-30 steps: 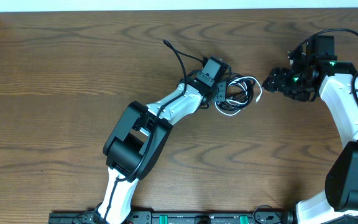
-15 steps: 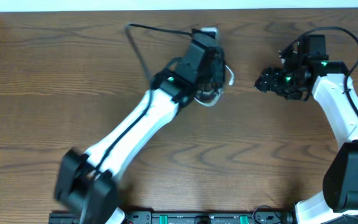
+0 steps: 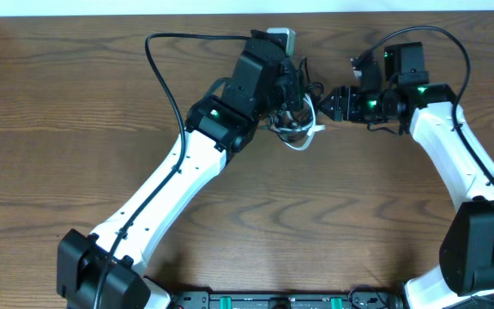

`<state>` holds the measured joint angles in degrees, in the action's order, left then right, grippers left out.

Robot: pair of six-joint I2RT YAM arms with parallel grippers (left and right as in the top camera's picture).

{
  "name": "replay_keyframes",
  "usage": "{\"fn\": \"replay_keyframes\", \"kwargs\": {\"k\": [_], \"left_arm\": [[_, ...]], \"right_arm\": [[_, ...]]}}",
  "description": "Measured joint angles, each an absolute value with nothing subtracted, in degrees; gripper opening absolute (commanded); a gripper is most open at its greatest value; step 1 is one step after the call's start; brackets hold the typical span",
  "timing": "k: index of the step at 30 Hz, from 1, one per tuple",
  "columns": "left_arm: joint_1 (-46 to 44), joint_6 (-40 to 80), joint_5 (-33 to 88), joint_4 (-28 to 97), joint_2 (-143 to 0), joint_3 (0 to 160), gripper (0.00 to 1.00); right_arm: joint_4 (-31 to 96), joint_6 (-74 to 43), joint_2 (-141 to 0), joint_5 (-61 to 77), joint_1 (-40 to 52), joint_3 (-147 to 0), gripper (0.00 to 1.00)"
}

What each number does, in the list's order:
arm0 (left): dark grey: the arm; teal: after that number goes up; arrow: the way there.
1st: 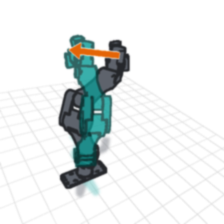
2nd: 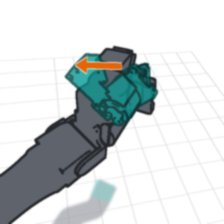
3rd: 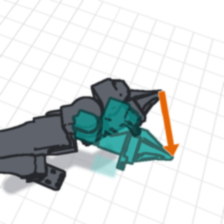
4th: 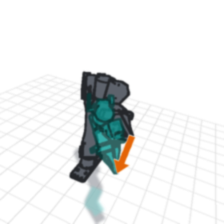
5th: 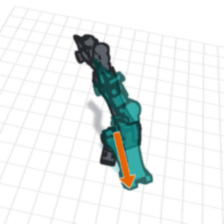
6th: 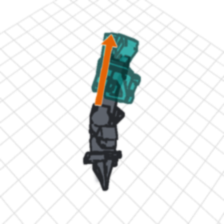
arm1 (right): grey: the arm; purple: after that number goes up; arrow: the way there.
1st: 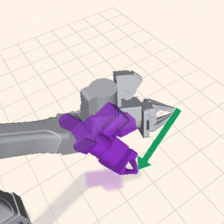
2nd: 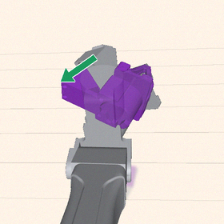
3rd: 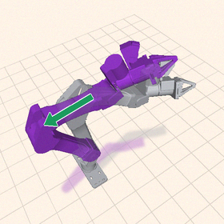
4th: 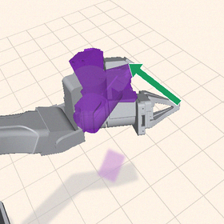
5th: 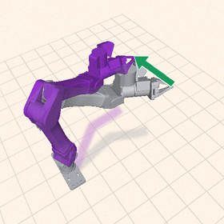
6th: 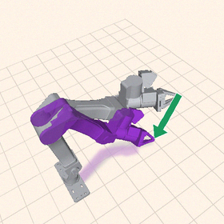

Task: Untangle cables

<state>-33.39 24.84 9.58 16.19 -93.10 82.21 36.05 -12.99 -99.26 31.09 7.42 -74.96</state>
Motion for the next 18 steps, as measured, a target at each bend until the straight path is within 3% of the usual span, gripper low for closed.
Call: {"fn": "replay_keyframes", "kwargs": {"k": [4, 9, 14, 18], "left_arm": [[-33.1, 25.6, 11.2, 16.1, -93.1, 82.2, 0.07], [-33.1, 26.3, 12.0, 16.0, -93.1, 82.2, 0.07], [-33.1, 27.0, 12.1, 16.0, -93.0, 82.2, 0.07], [-32.8, 27.0, 12.4, 16.1, -92.3, 82.2, 0.07]], "right_arm": [[33.2, -13.4, -99.3, 31.8, 9.8, -75.0, 0.68], [27.9, -16.4, -99.9, 32.2, 14.0, -75.0, 0.59], [25.6, -21.5, -104.9, 30.3, 15.9, -75.0, 0.42], [25.6, -24.1, -108.6, 28.9, 15.9, -75.0, 0.20]]}}
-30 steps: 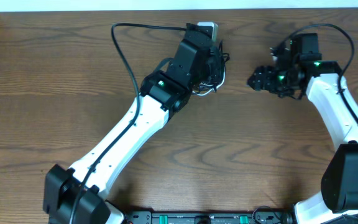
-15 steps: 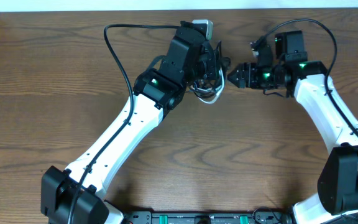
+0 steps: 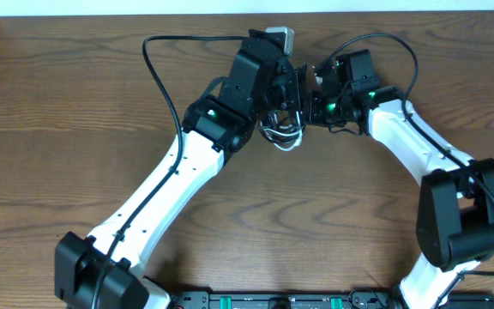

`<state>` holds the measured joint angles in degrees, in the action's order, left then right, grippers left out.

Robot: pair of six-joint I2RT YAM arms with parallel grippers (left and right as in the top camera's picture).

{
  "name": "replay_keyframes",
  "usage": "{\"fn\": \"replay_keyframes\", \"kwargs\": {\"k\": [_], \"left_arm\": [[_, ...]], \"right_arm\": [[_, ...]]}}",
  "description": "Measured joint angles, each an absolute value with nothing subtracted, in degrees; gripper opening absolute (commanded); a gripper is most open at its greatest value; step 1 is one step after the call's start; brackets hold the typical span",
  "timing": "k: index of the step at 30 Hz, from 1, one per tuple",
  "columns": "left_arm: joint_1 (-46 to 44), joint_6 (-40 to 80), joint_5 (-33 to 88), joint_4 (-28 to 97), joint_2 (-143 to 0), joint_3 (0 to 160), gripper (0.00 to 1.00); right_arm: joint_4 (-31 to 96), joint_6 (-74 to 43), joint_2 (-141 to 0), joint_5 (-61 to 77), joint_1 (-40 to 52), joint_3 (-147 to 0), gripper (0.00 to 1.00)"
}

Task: Untangle cables

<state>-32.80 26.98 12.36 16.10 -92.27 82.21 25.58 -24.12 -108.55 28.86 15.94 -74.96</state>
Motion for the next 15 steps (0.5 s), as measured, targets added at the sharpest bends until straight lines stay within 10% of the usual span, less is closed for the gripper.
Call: {"fn": "replay_keyframes", "kwargs": {"k": [15], "left_arm": [[-16.1, 27.0, 13.2, 13.3, -69.1, 82.5, 0.07]], "right_arm": [[32.8, -29.3, -110.3, 16.7, 11.0, -75.3, 0.07]]}}
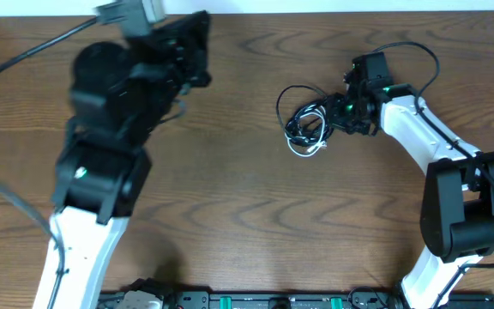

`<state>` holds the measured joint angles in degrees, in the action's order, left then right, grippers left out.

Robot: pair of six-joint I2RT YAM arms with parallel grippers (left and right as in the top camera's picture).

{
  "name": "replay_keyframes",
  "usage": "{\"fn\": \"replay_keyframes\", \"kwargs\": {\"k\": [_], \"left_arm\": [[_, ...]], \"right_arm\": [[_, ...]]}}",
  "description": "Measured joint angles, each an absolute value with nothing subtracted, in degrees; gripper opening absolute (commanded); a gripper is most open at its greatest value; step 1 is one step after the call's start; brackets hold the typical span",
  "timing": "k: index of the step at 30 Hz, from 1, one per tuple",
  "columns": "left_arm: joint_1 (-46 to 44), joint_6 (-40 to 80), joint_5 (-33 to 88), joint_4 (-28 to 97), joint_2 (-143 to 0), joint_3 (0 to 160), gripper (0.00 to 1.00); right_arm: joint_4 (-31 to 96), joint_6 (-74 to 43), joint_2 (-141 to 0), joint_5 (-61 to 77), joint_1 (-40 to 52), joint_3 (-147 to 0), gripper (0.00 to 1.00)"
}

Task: Untangle cables

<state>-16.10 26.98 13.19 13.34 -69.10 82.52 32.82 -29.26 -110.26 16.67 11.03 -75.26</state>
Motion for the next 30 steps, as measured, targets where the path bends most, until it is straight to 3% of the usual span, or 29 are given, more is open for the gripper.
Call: {"fn": "replay_keyframes", "kwargs": {"k": [2, 10, 18, 23, 30], "left_arm": [[-15.3, 27.0, 13.1, 15.7, -68.2, 82.9, 0.07], [-15.1, 25.5, 13.2, 27.2, -75.0, 82.9, 0.07], [-15.1, 22.8, 11.2, 27.9, -76.3, 82.9, 0.08], [-15.1, 22.4, 9.7, 28.1, -76.3, 82.9, 0.07], [-15.1, 22.2, 5.0, 29.5, -76.3, 82.9, 0.07]], "right_arm": [[32.8, -28.9, -110.3, 17.2, 10.9, -75.3, 0.01], [43.1, -24.9, -110.2, 21.4, 10.9, -80.2, 0.01], [52.8, -17.1, -104.4, 20.8, 10.9, -92.7, 0.01], [63.9, -13.9, -102.5, 6.0, 11.3, -100.7, 0.01], [65.8, -12.4, -103.4, -12.8, 14.6, -101.7, 0.02]]}}
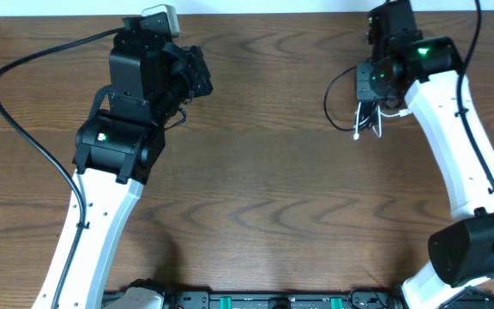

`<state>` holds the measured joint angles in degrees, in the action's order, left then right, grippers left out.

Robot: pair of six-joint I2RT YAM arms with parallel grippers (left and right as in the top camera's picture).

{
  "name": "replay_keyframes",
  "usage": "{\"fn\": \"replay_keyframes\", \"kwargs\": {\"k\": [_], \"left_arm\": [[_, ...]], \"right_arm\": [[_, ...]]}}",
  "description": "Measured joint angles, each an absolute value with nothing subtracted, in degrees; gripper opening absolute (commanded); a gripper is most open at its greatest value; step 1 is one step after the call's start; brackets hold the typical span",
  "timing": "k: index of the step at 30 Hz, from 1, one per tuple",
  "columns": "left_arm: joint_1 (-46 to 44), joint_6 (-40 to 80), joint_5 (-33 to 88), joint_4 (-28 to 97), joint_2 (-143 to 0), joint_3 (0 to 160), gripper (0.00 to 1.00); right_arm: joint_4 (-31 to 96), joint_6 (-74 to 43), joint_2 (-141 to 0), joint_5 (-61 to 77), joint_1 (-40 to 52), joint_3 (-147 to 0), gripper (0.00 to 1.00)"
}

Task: Untangle cables

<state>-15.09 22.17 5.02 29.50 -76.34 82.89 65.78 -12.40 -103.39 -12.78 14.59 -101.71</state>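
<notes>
The cable bundle (365, 118) hangs in a bunch at the back right of the overhead view. A black loop (330, 107) sticks out to its left, and a white cable (377, 127) dangles below. My right gripper (370, 89) sits directly over the bundle, shut on its top. My left gripper (197, 81) is far off at the back left, with no cable visible near it. Its dark fingers merge with the wrist, so I cannot make out the jaws.
The brown wooden table (256, 197) spans the view. The left arm's own black cord (24, 120) arcs out over the left side. A black rail (273, 300) runs along the front edge, and a pale wall strip runs along the back.
The bundle lay spread on the table at mid-back with my right gripper at its right edge. It now hangs bunched from that gripper, further right and back. The left arm has shifted slightly right.
At first my left gripper was on the bundle at mid-back, with the right gripper close on its right. Then both were at the bundle. Later the left arm was far to the left and only the right gripper was at the bundle, which now dangles from it.
</notes>
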Motion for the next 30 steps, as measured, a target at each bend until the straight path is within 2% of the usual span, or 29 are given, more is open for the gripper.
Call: {"fn": "replay_keyframes", "kwargs": {"k": [4, 5, 9, 11, 15, 19, 24, 30], "left_arm": [[-15.1, 22.2, 3.5, 30.6, -76.3, 82.9, 0.07], [-15.1, 22.2, 3.3, 30.8, -76.3, 82.9, 0.07], [-15.1, 22.2, 2.8, 31.6, -76.3, 82.9, 0.07], [-15.1, 22.2, 2.7, 31.8, -76.3, 82.9, 0.08], [-15.1, 22.2, 2.6, 32.3, -76.3, 82.9, 0.08], [-15.1, 22.2, 2.6, 33.1, -76.3, 82.9, 0.08], [-15.1, 22.2, 5.3, 33.2, -76.6, 82.9, 0.08], [-15.8, 22.2, 13.7, 31.6, -83.2, 82.9, 0.07]], "right_arm": [[64.0, -12.5, -108.2, -16.7, 18.2, -102.1, 0.01], [63.5, -12.5, -109.1, -17.0, 18.6, -102.2, 0.08], [60.8, -13.3, -117.1, -17.9, 23.1, -102.2, 0.54], [59.6, -12.3, -119.4, -15.2, 25.6, -102.2, 0.62], [59.2, -8.7, -119.2, -7.0, 29.0, -102.3, 0.61], [60.6, -6.6, -118.5, 1.7, 27.7, -102.6, 0.61], [60.9, -4.9, -114.8, 13.1, 17.9, -103.7, 0.60], [62.4, -5.5, -111.7, 17.3, 7.2, -104.9, 0.62]]}}
